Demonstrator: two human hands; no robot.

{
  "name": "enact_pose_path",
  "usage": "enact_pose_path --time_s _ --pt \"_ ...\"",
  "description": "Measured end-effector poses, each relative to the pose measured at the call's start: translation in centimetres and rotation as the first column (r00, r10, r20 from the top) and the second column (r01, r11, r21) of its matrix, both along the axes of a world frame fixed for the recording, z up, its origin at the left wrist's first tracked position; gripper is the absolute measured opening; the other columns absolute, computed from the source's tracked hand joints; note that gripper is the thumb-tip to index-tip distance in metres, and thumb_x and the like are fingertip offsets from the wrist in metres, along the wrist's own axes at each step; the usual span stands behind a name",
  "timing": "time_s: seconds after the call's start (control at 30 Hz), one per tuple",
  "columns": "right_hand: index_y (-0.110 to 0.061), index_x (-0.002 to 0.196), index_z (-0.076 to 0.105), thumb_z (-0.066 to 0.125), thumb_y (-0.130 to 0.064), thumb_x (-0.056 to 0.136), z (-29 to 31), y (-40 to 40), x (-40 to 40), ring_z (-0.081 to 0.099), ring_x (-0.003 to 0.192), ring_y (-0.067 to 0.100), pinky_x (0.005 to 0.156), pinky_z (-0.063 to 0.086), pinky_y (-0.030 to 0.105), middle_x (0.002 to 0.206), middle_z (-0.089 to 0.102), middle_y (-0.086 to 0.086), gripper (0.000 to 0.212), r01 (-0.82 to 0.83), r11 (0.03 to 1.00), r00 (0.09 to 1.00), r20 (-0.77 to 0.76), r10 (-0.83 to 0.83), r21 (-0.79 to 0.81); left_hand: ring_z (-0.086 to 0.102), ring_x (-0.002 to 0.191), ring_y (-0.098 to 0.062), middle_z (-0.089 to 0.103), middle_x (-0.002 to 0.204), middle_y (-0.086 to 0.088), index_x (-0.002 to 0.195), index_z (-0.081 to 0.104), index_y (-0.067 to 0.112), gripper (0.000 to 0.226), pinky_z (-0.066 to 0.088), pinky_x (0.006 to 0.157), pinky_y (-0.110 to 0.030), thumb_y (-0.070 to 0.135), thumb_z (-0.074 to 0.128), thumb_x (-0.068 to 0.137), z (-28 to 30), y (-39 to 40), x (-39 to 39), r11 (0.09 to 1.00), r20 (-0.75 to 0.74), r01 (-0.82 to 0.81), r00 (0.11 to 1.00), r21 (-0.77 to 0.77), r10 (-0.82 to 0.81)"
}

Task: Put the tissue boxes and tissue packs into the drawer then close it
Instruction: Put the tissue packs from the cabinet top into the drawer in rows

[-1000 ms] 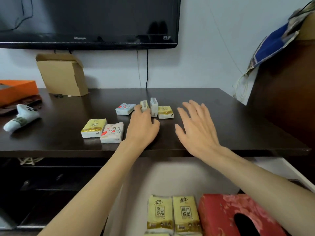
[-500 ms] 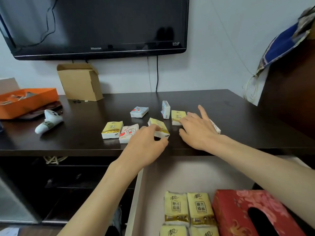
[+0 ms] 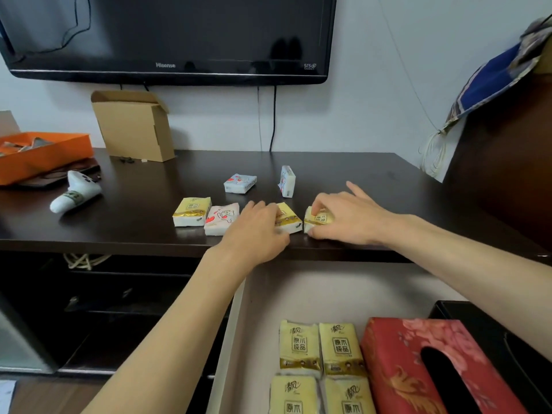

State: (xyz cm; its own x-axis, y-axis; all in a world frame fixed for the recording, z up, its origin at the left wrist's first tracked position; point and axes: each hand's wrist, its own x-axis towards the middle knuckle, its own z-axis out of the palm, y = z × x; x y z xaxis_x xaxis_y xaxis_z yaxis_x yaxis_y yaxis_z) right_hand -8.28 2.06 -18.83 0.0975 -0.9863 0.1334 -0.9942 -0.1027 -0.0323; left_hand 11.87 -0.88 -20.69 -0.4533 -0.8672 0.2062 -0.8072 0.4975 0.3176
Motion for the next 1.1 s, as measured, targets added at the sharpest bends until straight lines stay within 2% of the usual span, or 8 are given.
enact_pose_path --time_s 0.07,0.13,0.2,0.37,0.43,0.53,0.77,1.1 --pt "-0.034 0.104 0.054 0.063 -0.063 0.082 0.4 0.7 0.0 0.057 0.119 0.020 0.125 0.016 0.043 0.115 0.068 -0.005 0.037 -0.030 1.000 1.000 -0.006 0.030 0.005 0.047 0.116 -0.023 0.057 0.122 -0.005 0.123 0.055 0.019 0.041 0.043 0.086 -0.037 0.036 0.063 0.086 0.2 0.2 0.5 1.000 0.019 0.018 1.000 -0.016 -0.018" --pt "-0.036 0.102 0.057 0.067 -0.062 0.077 0.7 2.4 0.4 0.055 0.110 0.019 0.097 0.040 0.038 0.109 0.062 -0.009 0.038 -0.061 0.997 0.998 0.026 0.062 -0.053 0.051 0.100 -0.020 0.060 0.116 -0.002 0.118 0.055 0.024 0.040 0.043 0.076 -0.035 0.041 0.067 0.083 0.9 0.8 0.9 0.999 0.059 0.054 0.997 0.001 -0.054" --pt "-0.039 0.100 0.053 0.067 -0.063 0.073 0.6 4.9 0.7 0.051 0.106 0.016 0.078 0.041 0.038 0.109 0.055 -0.013 0.039 -0.074 0.988 0.989 0.121 0.091 -0.138 0.052 0.096 -0.019 0.061 0.114 0.002 0.116 0.055 0.029 0.043 0.046 0.075 -0.036 0.044 0.071 0.080 1.5 1.9 1.4 0.996 0.083 0.084 0.993 0.012 -0.085" --pt "-0.041 0.100 0.048 0.076 -0.053 0.068 -2.3 12.1 0.9 0.060 0.091 0.008 0.075 0.052 0.040 0.104 0.062 -0.015 0.044 -0.046 0.996 0.879 0.470 0.076 -0.075 0.057 0.098 -0.015 0.058 0.113 0.008 0.116 0.051 0.037 0.054 0.051 0.083 -0.040 0.044 0.079 0.071 1.9 5.4 3.5 0.965 -0.010 0.259 0.966 0.045 -0.258" --pt "-0.042 0.101 0.049 0.080 -0.053 0.069 -3.7 13.5 1.0 0.062 0.087 0.007 0.074 0.054 0.036 0.099 0.066 -0.013 0.045 -0.044 0.998 0.857 0.516 0.018 0.039 0.060 0.094 -0.010 0.059 0.108 0.012 0.110 0.049 0.042 0.054 0.053 0.081 -0.039 0.043 0.082 0.066 0.9 6.8 4.3 0.936 -0.095 0.321 0.946 0.142 -0.310" --pt "-0.042 0.106 0.048 0.082 -0.056 0.069 -5.4 13.8 1.5 0.059 0.082 -0.001 0.065 0.046 0.026 0.094 0.064 -0.015 0.051 -0.064 0.986 0.878 0.478 -0.017 0.152 0.059 0.085 -0.001 0.059 0.100 0.017 0.103 0.048 0.046 0.057 0.053 0.075 -0.030 0.044 0.086 0.061 -2.3 8.4 4.6 0.912 -0.071 0.344 0.939 0.225 -0.337" --pt "-0.045 0.143 0.032 0.077 -0.055 0.061 -6.6 13.1 2.3 0.056 0.112 0.005 0.092 0.049 0.038 0.131 0.051 -0.025 0.094 -0.024 0.962 0.962 0.268 -0.052 0.272 0.056 0.102 -0.005 0.059 0.108 0.017 0.106 0.047 0.043 0.060 0.053 0.084 -0.034 0.042 0.089 0.063 -6.0 8.4 4.3 0.898 -0.086 0.351 0.936 0.265 -0.340" --pt "-0.043 0.149 0.026 0.079 -0.064 0.056 -6.2 12.6 2.9 0.051 0.121 0.011 0.093 0.047 0.040 0.136 0.050 -0.018 0.109 -0.020 0.924 0.985 0.166 -0.048 0.383 0.057 0.099 -0.010 0.052 0.113 0.016 0.124 0.041 0.041 0.068 0.051 0.082 -0.035 0.059 0.077 0.069 -7.1 8.6 3.6 0.905 0.158 0.397 0.894 0.151 -0.419"
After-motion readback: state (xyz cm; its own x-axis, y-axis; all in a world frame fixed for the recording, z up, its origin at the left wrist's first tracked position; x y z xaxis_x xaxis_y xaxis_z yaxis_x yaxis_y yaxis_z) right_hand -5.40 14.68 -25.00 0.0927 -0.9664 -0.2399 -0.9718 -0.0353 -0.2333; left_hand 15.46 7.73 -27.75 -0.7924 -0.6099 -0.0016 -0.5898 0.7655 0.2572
